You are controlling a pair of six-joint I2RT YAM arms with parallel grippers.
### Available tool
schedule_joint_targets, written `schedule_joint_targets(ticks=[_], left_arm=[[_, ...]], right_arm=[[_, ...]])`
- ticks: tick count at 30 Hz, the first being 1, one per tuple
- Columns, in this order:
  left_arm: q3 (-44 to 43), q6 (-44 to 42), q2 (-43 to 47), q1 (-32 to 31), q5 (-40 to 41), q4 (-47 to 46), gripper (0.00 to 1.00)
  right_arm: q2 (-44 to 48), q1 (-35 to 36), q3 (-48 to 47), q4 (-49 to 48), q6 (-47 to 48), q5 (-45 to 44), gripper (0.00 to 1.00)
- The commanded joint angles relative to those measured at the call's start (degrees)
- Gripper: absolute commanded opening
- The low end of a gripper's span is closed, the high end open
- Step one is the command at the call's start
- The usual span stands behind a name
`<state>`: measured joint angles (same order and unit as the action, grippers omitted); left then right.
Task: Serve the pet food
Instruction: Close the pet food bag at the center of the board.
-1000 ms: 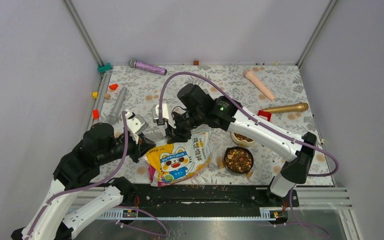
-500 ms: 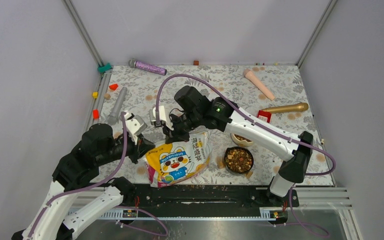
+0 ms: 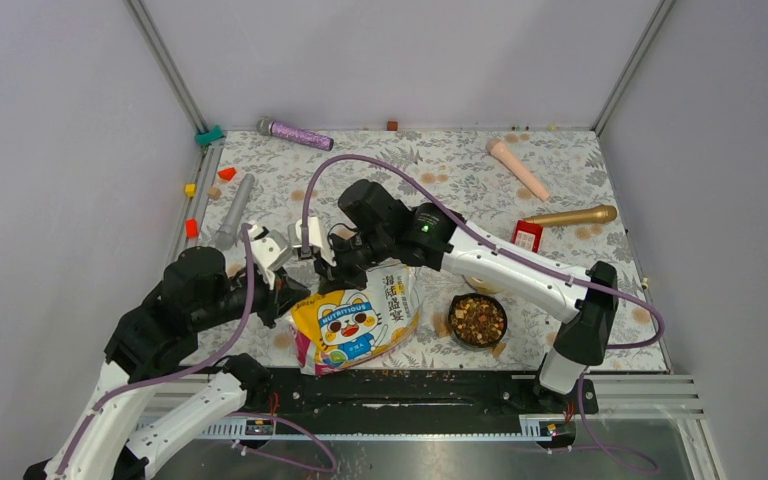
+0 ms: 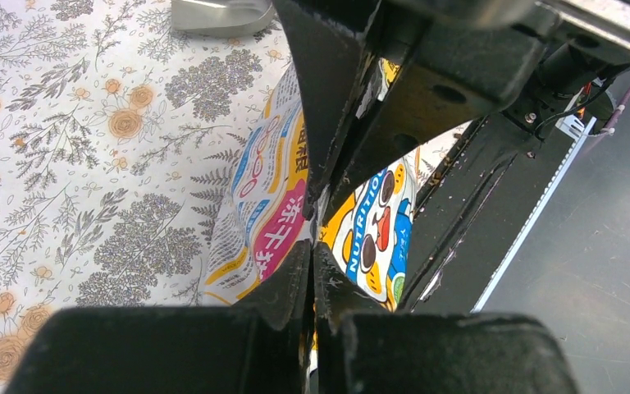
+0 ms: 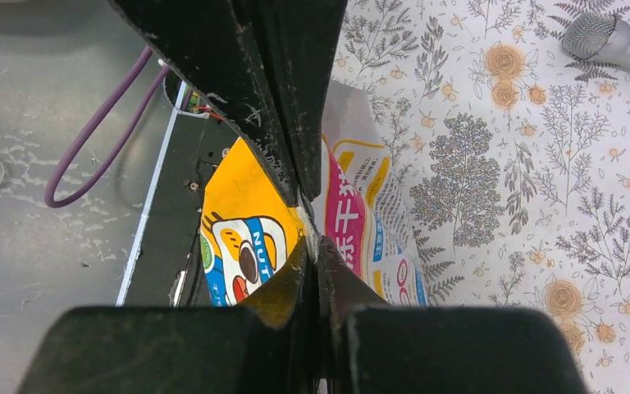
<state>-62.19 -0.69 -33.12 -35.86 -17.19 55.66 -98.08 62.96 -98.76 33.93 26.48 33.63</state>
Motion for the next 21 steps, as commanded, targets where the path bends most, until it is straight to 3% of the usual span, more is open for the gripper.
schedule_joint_targets(ticks=[1,3,5,7,10,14,15,18,19,20,21], left_arm=[[-1.19,-0.19,0.86,0.17,-1.92,-8.78,0.00],[-1.23,-0.05,1.25,0.11,-0.89,-8.63,0.03],[-1.47,0.42,1.28,0.09,1.44,-7.48,0.33],[-1.53,2.90,1.61,0.17,5.35,-4.84,0.50],[0.94,5.66,4.00,0.09,8.25,-3.30,0.57],[2.84,7.77,6.86,0.00,10.98,-2.37,0.40],[2.95,7.85,7.40,0.04,11.00,-2.13,0.40],[3.30,8.73,8.46,0.01,12.28,-1.86,0.51],[3.24,8.82,8.59,0.00,12.35,-1.65,0.47],[3.22,8.81,8.55,0.04,12.27,-1.55,0.33],[3.23,8.70,8.33,0.02,12.30,-1.44,0.06]], right_arm=[[0.23,1.20,-1.40,-4.19,-1.39,1.14,0.00],[1.40,1.22,-0.29,-5.17,-1.57,0.73,0.00],[2.63,1.20,0.60,-5.89,-2.00,0.52,0.00],[3.40,1.20,0.69,-5.91,-2.56,0.49,0.00],[4.60,1.21,0.81,-5.90,-3.32,-0.05,0.00],[6.06,1.22,1.02,-5.64,-3.85,-0.96,0.00],[6.30,1.20,0.92,-5.35,-4.11,-1.15,0.00],[6.42,1.19,0.12,-3.89,-4.43,-1.88,0.00],[6.42,1.19,-0.01,-3.49,-4.53,-1.94,0.00],[6.49,1.19,-0.03,-3.44,-4.67,-1.86,0.00],[6.57,1.18,0.05,-3.37,-4.69,-1.63,0.00]])
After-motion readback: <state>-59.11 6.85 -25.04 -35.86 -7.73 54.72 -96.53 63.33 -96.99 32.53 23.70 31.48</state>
